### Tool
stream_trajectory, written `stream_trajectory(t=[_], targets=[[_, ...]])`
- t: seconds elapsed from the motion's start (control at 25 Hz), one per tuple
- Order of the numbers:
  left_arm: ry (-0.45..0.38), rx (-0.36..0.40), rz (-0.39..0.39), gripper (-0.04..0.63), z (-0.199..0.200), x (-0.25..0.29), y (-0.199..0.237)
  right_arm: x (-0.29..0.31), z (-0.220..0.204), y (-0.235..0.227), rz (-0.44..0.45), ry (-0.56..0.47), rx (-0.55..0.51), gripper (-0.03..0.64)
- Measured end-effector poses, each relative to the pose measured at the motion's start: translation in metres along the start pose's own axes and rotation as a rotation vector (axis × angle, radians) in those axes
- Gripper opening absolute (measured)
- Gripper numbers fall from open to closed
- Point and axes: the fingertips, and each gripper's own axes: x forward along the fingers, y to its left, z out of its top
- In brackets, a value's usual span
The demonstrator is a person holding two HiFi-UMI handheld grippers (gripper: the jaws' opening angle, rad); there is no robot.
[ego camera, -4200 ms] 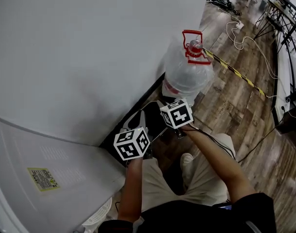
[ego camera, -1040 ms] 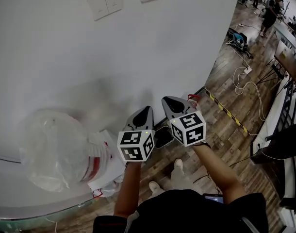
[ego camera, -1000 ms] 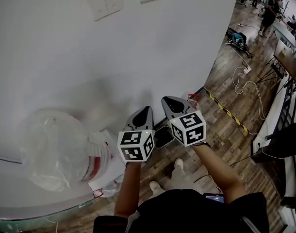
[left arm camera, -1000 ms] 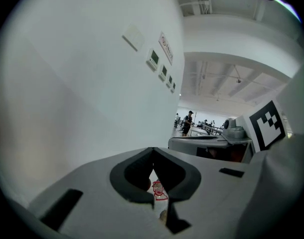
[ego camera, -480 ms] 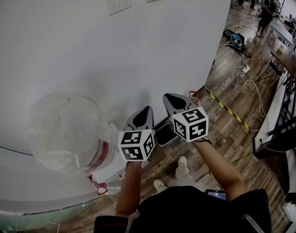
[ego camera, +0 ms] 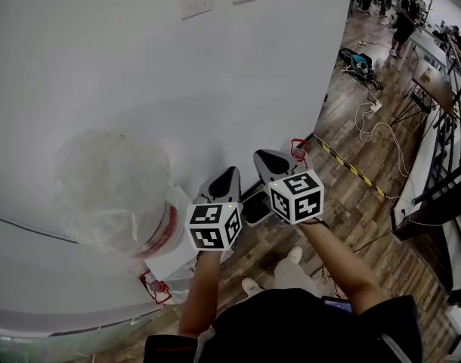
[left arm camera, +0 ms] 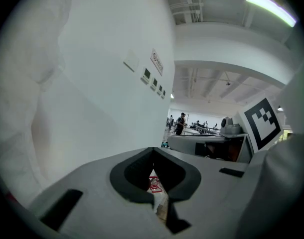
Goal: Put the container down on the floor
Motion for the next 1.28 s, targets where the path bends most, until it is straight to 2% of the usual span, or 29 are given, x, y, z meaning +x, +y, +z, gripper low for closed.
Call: stream_trajectory(t=[0.08, 0.16, 0.36, 0.44, 0.6, 0.72, 0.88, 1.08, 1.28], targets=[[0.002, -0.009, -0.011, 0.012, -0.001, 0.000, 0.026, 0.023, -0.002, 0.012, -0.009, 0.010, -0.006, 0.034], [0.002, -0.014, -0.014, 0.012, 0.000, 0.001, 0.033, 0.028, -0.001, 0.014, -0.006, 0.007, -0.007, 0.034], [-0.024, 0.012, 0.013, 0.012, 0.012, -0.002, -0.019, -0.023, 0.011, -0.008, 0.019, -0.041, -0.012, 0.034], [-0.029, 0.007, 0.019, 0.012, 0.017, -0.002, -0.017, -0.023, 0.014, -0.008, 0.022, -0.040, -0.013, 0.034], [-0.025, -0.024, 0.015, 0.012, 0.019, 0.005, 0.013, 0.007, 0.013, 0.001, 0.029, -0.005, 0.005, 0.034], [-0.029, -0.019, 0.014, 0.012, 0.020, 0.005, -0.011, -0.012, 0.016, -0.010, 0.027, -0.009, 0.002, 0.034], [-0.033, -0.032, 0.020, 0.012, 0.021, -0.001, -0.015, -0.020, 0.017, -0.011, 0.021, -0.010, 0.001, 0.034], [-0.046, -0.024, 0.038, 0.012, 0.014, -0.010, -0.069, -0.075, 0.016, -0.032, 0.027, -0.046, 0.002, 0.034], [-0.031, -0.049, 0.038, 0.012, 0.003, -0.016, -0.049, -0.063, 0.010, -0.012, 0.030, -0.038, -0.013, 0.034]])
